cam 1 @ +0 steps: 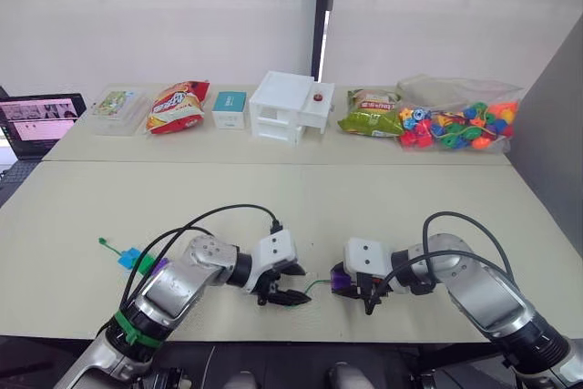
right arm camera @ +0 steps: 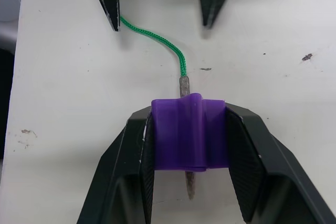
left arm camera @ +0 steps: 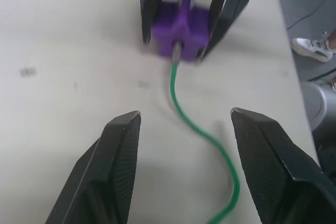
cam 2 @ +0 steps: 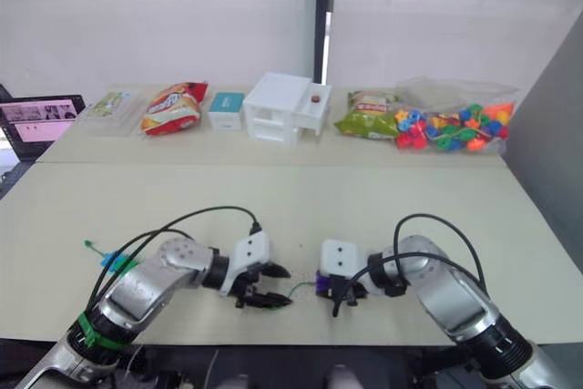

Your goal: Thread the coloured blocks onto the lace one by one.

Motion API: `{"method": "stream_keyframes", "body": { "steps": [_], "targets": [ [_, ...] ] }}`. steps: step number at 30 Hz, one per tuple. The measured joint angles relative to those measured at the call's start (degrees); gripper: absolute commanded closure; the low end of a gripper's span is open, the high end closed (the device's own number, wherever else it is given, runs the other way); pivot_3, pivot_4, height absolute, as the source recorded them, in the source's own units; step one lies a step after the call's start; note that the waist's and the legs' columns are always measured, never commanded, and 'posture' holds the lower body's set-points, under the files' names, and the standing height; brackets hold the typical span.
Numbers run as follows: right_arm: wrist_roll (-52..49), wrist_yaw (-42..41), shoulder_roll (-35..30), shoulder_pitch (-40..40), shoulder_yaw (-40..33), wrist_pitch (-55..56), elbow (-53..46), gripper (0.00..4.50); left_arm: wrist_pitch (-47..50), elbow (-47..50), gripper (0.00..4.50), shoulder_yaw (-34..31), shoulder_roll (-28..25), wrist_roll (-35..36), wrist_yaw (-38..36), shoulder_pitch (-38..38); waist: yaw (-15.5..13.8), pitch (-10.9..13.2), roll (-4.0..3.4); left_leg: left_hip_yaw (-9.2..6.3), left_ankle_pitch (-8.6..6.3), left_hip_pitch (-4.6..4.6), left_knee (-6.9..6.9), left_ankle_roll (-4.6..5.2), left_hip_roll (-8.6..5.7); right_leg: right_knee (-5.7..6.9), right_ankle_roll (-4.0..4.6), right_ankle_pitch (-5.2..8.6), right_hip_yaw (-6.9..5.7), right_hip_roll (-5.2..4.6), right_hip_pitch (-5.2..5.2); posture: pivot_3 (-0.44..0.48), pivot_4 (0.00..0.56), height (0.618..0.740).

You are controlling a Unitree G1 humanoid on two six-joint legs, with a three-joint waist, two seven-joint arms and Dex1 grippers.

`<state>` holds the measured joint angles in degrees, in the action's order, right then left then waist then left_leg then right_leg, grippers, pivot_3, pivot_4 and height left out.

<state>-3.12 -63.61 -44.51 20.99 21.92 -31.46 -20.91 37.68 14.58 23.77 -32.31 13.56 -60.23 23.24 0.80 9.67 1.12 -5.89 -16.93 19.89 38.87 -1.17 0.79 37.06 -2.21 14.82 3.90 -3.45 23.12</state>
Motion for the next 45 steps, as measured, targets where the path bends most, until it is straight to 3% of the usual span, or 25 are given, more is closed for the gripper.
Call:
{"method": "stream_keyframes", "body": {
  "steps": [4,7,13,14,28,35,45],
  "targets": [
    [-0.2,0.1,0.0,0.0,0.0,-0.5,-0.4,3.12,-2.1,-1.7,1.61,1.2,1.2,-1.2,0.8,0.3,0.0,0.0,-0.01,0.01,0.00,-0.02,-0.02,0.00,0.00,0.00,0.00,0.00,0.00,0.01,-0.01,0.000,0.150,0.740],
    [-0.3,0.1,0.0,0.1,0.0,-1.3,-0.6,3.12,-4.0,-2.2,2.39,2.1,1.2,-2.7,1.1,0.5,0.0,-0.1,0.02,0.01,0.00,-0.03,-0.01,0.00,-0.01,-0.02,0.00,0.00,0.00,-0.01,-0.04,0.000,0.150,0.740],
    [-0.4,0.2,0.0,0.0,0.0,-1.6,-0.9,3.12,-7.1,-4.1,4.42,2.9,1.4,-5.0,1.9,1.1,0.0,-0.1,0.01,0.01,-0.01,-0.03,-0.04,0.01,0.00,-0.03,0.00,0.00,0.00,0.00,-0.03,0.000,0.150,0.740],
    [-0.4,0.2,-0.1,0.0,0.0,-1.6,-0.9,3.12,-7.3,-4.3,4.47,2.8,1.6,-5.0,2.1,1.1,0.0,-0.1,0.01,0.01,-0.01,-0.03,-0.04,0.01,-0.01,-0.03,0.00,0.00,0.00,0.00,-0.03,0.000,0.150,0.740],
    [-0.4,0.4,-0.5,-0.1,0.0,-1.6,-1.1,3.12,-5.3,-5.5,4.47,2.7,5.5,-4.5,2.1,2.0,-0.2,-0.1,0.01,0.00,-0.01,0.01,-0.02,0.01,-0.02,-0.05,-0.01,0.01,0.00,-0.01,-0.02,0.000,0.150,0.740],
    [-0.4,0.7,-0.4,-0.3,0.0,-1.5,-1.3,3.12,-1.9,-2.2,2.39,0.3,3.2,-4.0,2.7,2.4,-0.1,-0.1,0.02,0.00,-0.01,0.03,-0.02,0.01,-0.01,-0.05,-0.01,0.01,0.00,-0.01,0.01,0.000,0.150,0.740],
    [-0.4,1.4,-0.5,-0.7,0.0,-1.5,-1.7,3.12,-1.1,1.6,2.39,2.3,3.9,-4.8,6.3,-1.7,-0.1,-0.1,0.02,0.00,-0.01,0.00,-0.03,0.01,-0.01,-0.06,-0.01,0.01,0.00,-0.02,-0.04,0.000,0.150,0.740]
  ]
}}
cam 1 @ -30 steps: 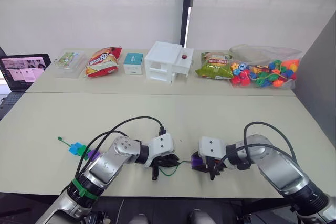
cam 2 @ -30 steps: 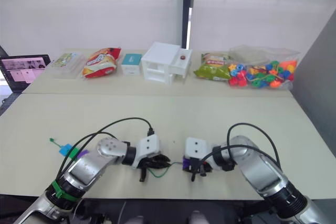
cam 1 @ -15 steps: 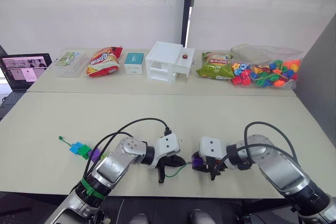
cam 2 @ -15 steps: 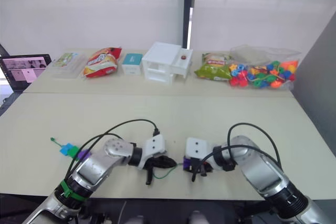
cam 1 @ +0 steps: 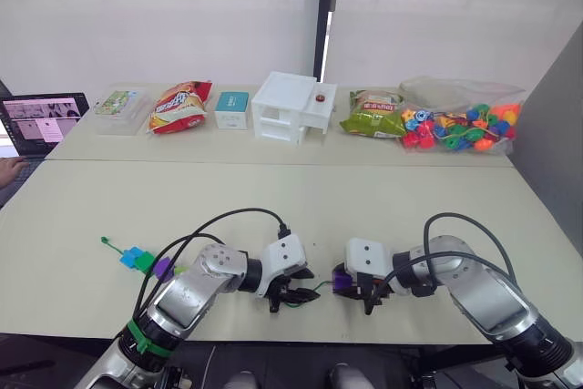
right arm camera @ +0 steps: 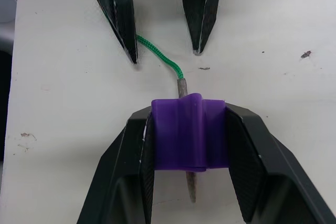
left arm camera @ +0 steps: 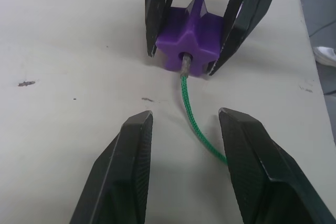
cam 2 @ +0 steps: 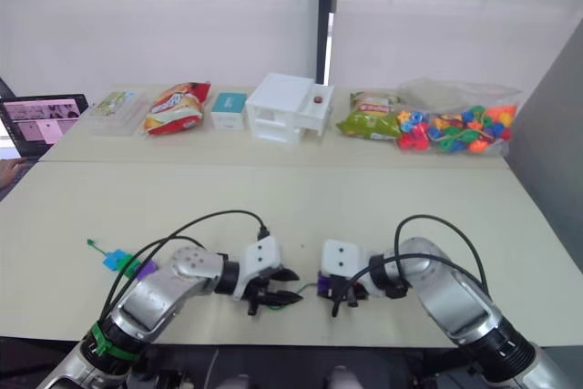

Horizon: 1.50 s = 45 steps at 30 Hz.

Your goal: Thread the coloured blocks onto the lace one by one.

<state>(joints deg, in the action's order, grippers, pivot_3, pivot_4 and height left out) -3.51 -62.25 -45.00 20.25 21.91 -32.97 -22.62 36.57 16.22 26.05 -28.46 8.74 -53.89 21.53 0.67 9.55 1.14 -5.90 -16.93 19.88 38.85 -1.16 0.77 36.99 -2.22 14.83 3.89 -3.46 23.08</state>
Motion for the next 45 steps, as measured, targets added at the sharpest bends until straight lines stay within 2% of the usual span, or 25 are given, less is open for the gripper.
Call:
{"method": "stream_keyframes", "body": {
  "steps": [4,11,21,27,36,39,45],
  "targets": [
    [0.0,-0.1,0.0,0.0,0.0,-0.1,0.0,3.12,-2.9,0.3,2.39,2.2,0.9,-3.0,3.2,-1.1,0.0,0.0,0.00,0.00,0.00,-0.03,0.00,0.00,0.00,-0.01,0.00,0.00,0.00,0.00,-0.04,0.000,0.150,0.740],
    [0.0,-0.9,-0.4,0.2,0.0,-0.1,0.1,3.12,-3.0,1.5,4.45,2.9,1.0,-4.6,5.9,-2.4,-0.1,-0.1,-0.01,0.00,0.00,-0.04,-0.02,0.00,0.00,-0.03,-0.01,0.01,0.00,0.00,-0.05,0.000,0.150,0.740],
    [0.0,-1.2,-0.4,0.6,0.0,0.0,0.5,3.12,-4.1,-1.1,4.45,1.4,2.6,-1.8,3.1,-1.2,-0.2,0.0,0.00,0.00,-0.01,0.00,-0.03,0.01,0.00,-0.09,-0.01,0.01,0.00,-0.01,-0.04,0.000,0.150,0.740],
    [0.0,-1.1,-0.4,0.5,0.0,-0.1,0.4,3.12,-4.3,-3.4,4.45,2.8,3.0,-1.8,0.2,1.6,-0.1,0.0,-0.01,0.00,-0.01,0.01,-0.02,0.01,0.00,-0.09,-0.01,0.01,-0.01,-0.01,-0.03,0.000,0.150,0.740],
    [0.0,-0.4,-1.1,-0.6,-0.9,-1.3,-0.6,3.12,-6.4,-8.3,4.45,4.2,6.7,-3.3,-0.1,5.1,-0.4,0.0,0.00,0.00,0.00,0.04,0.02,0.00,-0.03,-0.13,-0.06,-0.02,0.00,-0.03,-0.06,0.000,0.150,0.740],
    [0.0,-0.2,-1.1,-0.6,-0.9,-1.6,-0.9,3.12,-6.4,-8.3,3.69,4.0,6.7,-3.3,-0.2,5.1,-0.4,0.0,0.00,-0.01,0.00,0.04,0.02,0.00,-0.03,-0.12,-0.06,-0.02,0.00,-0.03,-0.05,0.000,0.150,0.740],
    [-0.3,0.1,-1.0,-0.7,-1.0,-1.8,-1.0,3.12,-5.1,-6.7,1.73,2.5,5.4,-0.9,-2.0,4.5,-0.3,0.0,0.00,-0.01,0.00,0.07,0.01,0.00,-0.03,-0.11,-0.06,-0.02,0.00,-0.02,0.00,0.000,0.150,0.740]
  ]
}}
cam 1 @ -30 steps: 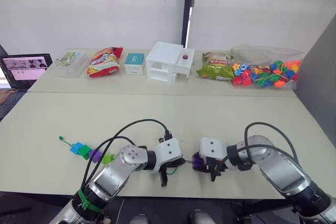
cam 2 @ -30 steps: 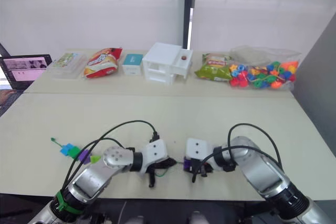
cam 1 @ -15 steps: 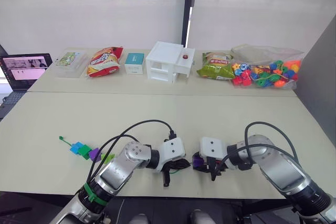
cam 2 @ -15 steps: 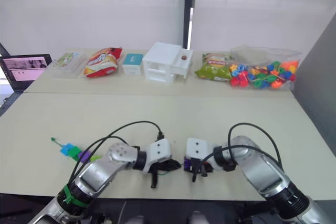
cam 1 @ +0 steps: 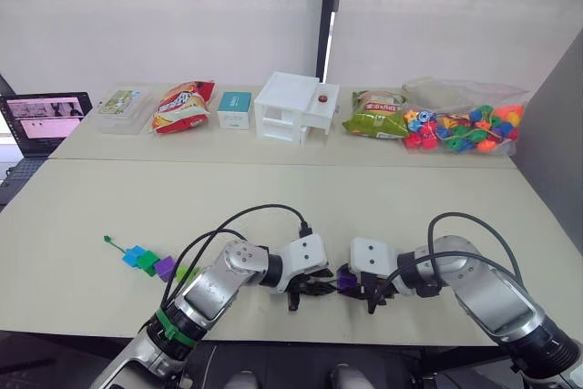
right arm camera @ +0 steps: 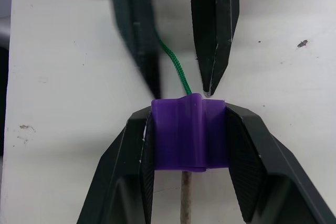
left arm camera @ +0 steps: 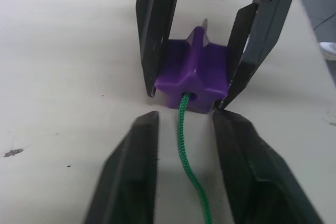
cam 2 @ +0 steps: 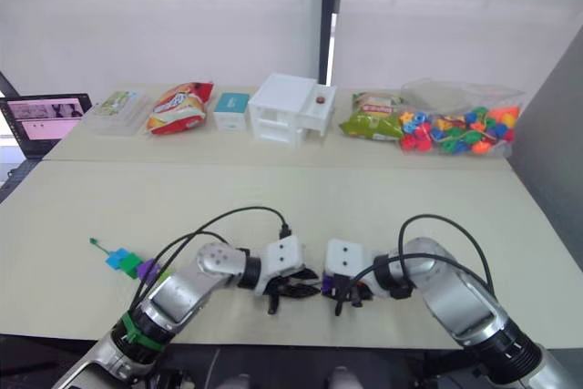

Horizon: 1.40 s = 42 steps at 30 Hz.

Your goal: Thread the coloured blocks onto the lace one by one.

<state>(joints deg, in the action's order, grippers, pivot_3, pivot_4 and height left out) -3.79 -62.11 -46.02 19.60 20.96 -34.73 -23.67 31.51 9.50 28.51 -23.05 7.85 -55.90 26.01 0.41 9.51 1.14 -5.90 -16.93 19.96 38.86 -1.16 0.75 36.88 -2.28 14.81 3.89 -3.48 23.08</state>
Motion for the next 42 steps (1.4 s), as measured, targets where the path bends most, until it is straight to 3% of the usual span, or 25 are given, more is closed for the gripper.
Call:
{"method": "stream_keyframes", "body": {
  "steps": [2,5,8,16,26,27,35,42],
  "targets": [
    [-0.6,0.4,0.1,-0.1,-0.2,-0.2,0.0,2.05,0.3,1.2,1.04,-0.5,-0.4,1.1,-0.6,0.0,0.1,0.0,0.00,0.00,0.00,0.01,0.00,0.00,0.01,0.01,0.00,0.00,0.00,0.00,0.02,0.000,0.150,0.740],
    [-1.8,1.1,0.3,-0.7,-1.3,-1.6,0.1,1.07,1.3,2.2,0.06,-1.6,-2.0,1.7,-1.6,0.1,0.3,0.0,-0.01,0.00,0.00,0.12,0.00,0.00,0.01,0.07,0.00,0.00,0.00,0.01,0.15,0.000,0.150,0.740],
    [-2.8,1.6,0.3,-0.7,-3.5,-2.1,0.0,0.04,1.3,2.3,0.00,-2.1,-2.8,2.0,-2.6,1.0,0.4,0.0,-0.01,-0.01,0.00,0.15,-0.01,0.00,0.01,0.06,0.00,0.00,0.00,0.02,0.18,0.000,0.150,0.740],
    [-8.8,0.3,-4.6,-7.0,-13.1,-1.1,-3.7,0.01,-0.7,-1.6,0.00,0.9,0.2,1.1,-4.9,6.3,0.1,0.0,0.00,-0.02,-0.01,0.25,-0.01,0.01,-0.01,-0.09,-0.02,-0.01,0.00,0.01,0.15,0.000,0.150,0.740],
    [-8.7,1.1,-5.9,-11.9,-13.8,2.5,-3.5,0.01,-5.3,-9.4,0.00,5.5,1.9,-3.3,-6.9,9.8,0.5,0.1,0.02,-0.01,-0.02,0.22,0.03,0.04,-0.01,0.00,-0.02,-0.01,0.02,0.04,0.16,0.000,0.150,0.740],
    [-8.7,1.3,-5.8,-11.9,-13.8,2.9,-3.2,0.00,-5.4,-9.9,0.55,5.5,2.3,-3.4,-6.9,10.1,0.5,0.1,0.02,-0.01,-0.02,0.23,0.02,0.04,-0.01,-0.02,-0.02,-0.01,0.02,0.04,0.16,0.000,0.150,0.740],
    [-8.6,2.1,-5.7,-12.2,-13.5,4.1,-2.6,0.00,-5.4,-10.4,3.09,5.5,3.3,-3.4,-7.0,10.0,0.5,0.1,0.02,-0.01,-0.02,0.23,0.02,0.04,0.00,-0.02,-0.02,-0.01,0.02,0.03,0.17,0.000,0.150,0.740],
    [-7.5,2.8,-5.5,-11.8,-11.6,4.4,-1.2,0.00,-5.3,-10.0,3.12,5.5,3.0,-3.4,-7.5,9.8,0.5,0.1,0.02,-0.01,-0.02,0.22,0.02,0.04,0.00,-0.01,-0.02,-0.01,0.02,0.04,0.17,0.000,0.150,0.740]
  ]
}}
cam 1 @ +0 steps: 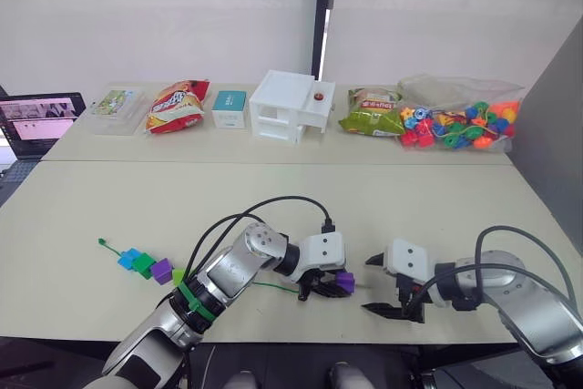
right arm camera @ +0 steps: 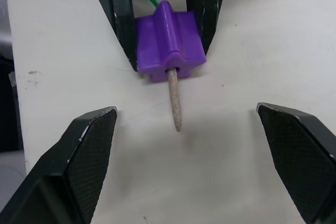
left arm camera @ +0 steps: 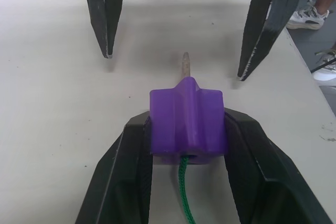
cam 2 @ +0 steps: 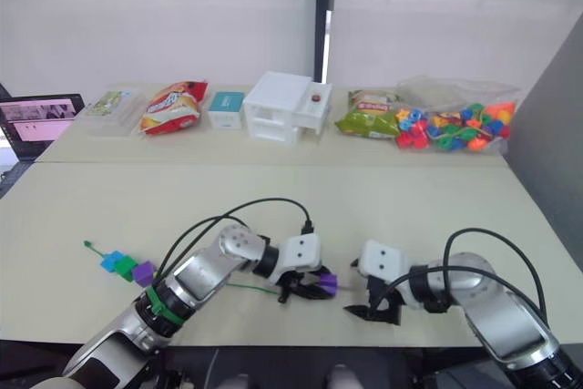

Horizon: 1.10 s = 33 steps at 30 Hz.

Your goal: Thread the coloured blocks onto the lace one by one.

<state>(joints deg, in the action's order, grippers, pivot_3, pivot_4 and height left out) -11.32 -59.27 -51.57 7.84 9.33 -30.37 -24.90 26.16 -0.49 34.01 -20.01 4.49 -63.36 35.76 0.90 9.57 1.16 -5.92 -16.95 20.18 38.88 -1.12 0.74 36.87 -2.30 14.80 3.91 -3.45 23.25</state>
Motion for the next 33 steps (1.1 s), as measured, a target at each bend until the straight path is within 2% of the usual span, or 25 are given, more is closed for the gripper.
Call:
{"method": "stream_keyframes", "body": {
  "steps": [1,4,5,6,15,22,25,28,33],
  "targets": [
    [0.4,0.3,0.2,0.3,0.6,0.1,0.5,0.00,0.0,0.0,3.12,0.0,0.0,0.0,-0.1,0.0,0.0,0.0,0.00,0.00,0.00,0.00,0.00,0.00,0.00,0.00,0.00,0.00,0.00,0.00,0.00,0.000,0.150,0.740],
    [1.2,0.6,0.8,0.9,1.6,1.0,2.0,0.81,0.1,0.3,3.12,0.0,-0.3,0.0,-0.3,0.0,0.0,0.0,0.00,0.00,0.00,0.00,0.00,0.00,0.00,0.00,0.00,0.00,0.00,0.00,0.00,0.000,0.150,0.740],
    [1.3,0.6,0.9,1.1,1.9,1.5,2.4,1.29,0.1,0.5,3.12,0.0,-0.4,0.0,-0.3,0.0,0.0,0.0,0.00,0.00,0.00,0.00,0.00,0.00,0.00,0.00,0.00,0.00,0.00,0.00,0.00,0.000,0.150,0.740],
    [1.3,0.5,1.0,1.2,2.1,2.0,2.7,1.46,0.1,0.7,3.12,0.0,-0.5,0.0,-0.3,0.0,0.0,0.0,0.00,0.00,0.00,-0.01,0.00,0.00,0.00,0.01,0.00,0.00,0.00,0.00,0.00,0.000,0.150,0.740],
    [1.3,0.0,1.0,1.4,3.0,4.4,3.9,4.50,0.3,1.0,3.12,-0.1,-0.8,0.0,-0.3,-0.1,0.0,0.0,0.00,0.00,0.00,-0.02,0.03,0.00,0.00,0.04,0.00,0.00,0.00,0.00,-0.03,0.000,0.150,0.740],
    [1.5,-0.6,0.8,1.5,3.1,5.8,4.3,4.50,0.4,2.0,3.12,-0.7,-1.7,0.1,-0.2,-0.2,0.0,0.0,-0.01,0.00,0.00,-0.03,0.04,0.00,0.00,0.04,0.00,0.00,0.00,0.00,-0.04,0.000,0.150,0.740],
    [1.7,-1.5,0.5,2.6,3.5,6.1,4.5,4.50,1.7,4.5,3.12,-1.9,-4.1,0.4,-0.6,-1.4,0.3,0.0,-0.02,0.00,0.00,-0.03,0.02,0.00,0.01,0.10,0.00,0.00,0.01,0.01,0.02,0.000,0.150,0.740],
    [2.2,-2.3,-1.2,3.8,3.5,6.0,4.5,4.50,2.8,8.0,3.12,-4.6,-10.0,2.3,-2.7,-3.9,0.6,0.0,-0.04,0.00,0.00,-0.05,0.00,0.00,0.03,0.15,0.00,0.00,0.01,0.02,0.06,0.000,0.150,0.740],
    [2.2,-4.0,-2.1,5.1,3.5,5.8,4.2,4.50,-0.3,11.1,3.12,-12.7,-25.5,5.0,-9.9,-9.8,0.9,0.1,-0.06,0.01,0.00,-0.02,-0.03,0.00,0.06,0.17,0.00,0.00,0.00,0.02,0.13,0.000,0.150,0.740]
  ]
}}
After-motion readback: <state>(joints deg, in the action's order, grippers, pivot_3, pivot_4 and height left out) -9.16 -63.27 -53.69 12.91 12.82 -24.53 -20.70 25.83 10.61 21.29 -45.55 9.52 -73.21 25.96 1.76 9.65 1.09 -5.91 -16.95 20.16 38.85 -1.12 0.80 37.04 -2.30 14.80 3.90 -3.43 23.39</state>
